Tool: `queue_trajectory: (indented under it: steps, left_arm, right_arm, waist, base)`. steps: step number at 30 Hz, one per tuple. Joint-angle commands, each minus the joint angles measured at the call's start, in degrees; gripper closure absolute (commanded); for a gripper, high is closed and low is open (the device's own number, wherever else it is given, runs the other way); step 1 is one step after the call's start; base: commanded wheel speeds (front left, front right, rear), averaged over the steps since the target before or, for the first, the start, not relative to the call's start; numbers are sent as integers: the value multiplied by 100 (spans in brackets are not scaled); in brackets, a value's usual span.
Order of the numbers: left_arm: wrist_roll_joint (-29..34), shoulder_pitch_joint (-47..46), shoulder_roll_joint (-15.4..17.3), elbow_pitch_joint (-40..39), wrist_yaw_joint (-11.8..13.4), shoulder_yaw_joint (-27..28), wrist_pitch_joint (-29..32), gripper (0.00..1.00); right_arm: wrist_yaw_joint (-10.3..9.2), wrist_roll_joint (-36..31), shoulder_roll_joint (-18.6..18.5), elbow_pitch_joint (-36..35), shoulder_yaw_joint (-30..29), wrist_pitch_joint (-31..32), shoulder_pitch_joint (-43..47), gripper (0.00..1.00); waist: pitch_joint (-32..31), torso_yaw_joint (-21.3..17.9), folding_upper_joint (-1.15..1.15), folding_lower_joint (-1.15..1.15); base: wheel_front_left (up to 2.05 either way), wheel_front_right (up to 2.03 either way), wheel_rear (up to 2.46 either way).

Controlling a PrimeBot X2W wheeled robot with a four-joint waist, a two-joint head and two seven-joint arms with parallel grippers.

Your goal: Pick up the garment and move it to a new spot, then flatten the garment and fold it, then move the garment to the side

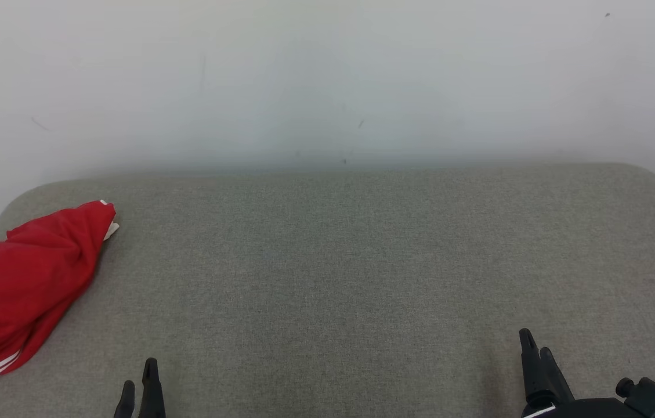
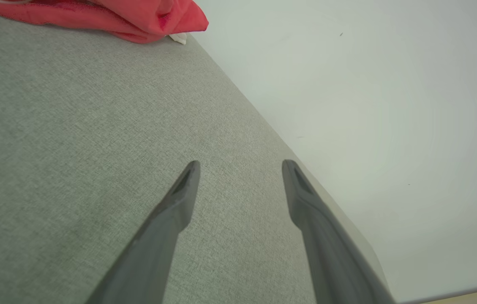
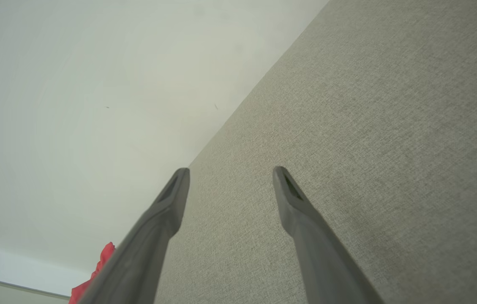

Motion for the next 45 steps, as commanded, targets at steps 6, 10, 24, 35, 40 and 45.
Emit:
queue_trajectory:
  steps: [6, 10, 24, 35, 40, 45]
  left_arm:
    - [650, 26, 39, -32, 10, -53, -135, 0]
    - [1041, 37, 41, -12, 12, -78, -205, 0]
    - [2128, 39, 48, 64, -54, -170, -419, 0]
    - [2770, 9, 55, 142, -123, -207, -568, 0]
    - [2995, 12, 55, 151, -138, -226, -639, 0]
    - [3192, 43, 57, 160, -143, -251, -704, 0]
  right_arm:
    - [-5, -559, -34, -40, 72, -94, 14, 0]
    - [-6, -870, -42, -44, 97, -132, 46, 0]
    - [-7, -1815, -68, -51, 195, -315, 113, 0]
    - [-8, -2393, -63, -4, 287, -364, 163, 0]
    - [-9, -2630, -64, -5, 314, -397, 187, 0]
    - [-9, -2843, -64, 5, 342, -423, 198, 0]
  waist:
    - [-30, 3, 0, 0]
    - [-52, 6, 0, 0]
    - [-117, 12, 0, 0]
    - [-169, 11, 0, 0]
    - [-195, 7, 0, 0]
    - [-218, -9, 0, 0]
  base:
    - [0, 0, 0]
    - [0, 0, 0]
    - [0, 0, 0]
    - [0, 0, 0]
    - [0, 0, 0]
    - [0, 0, 0]
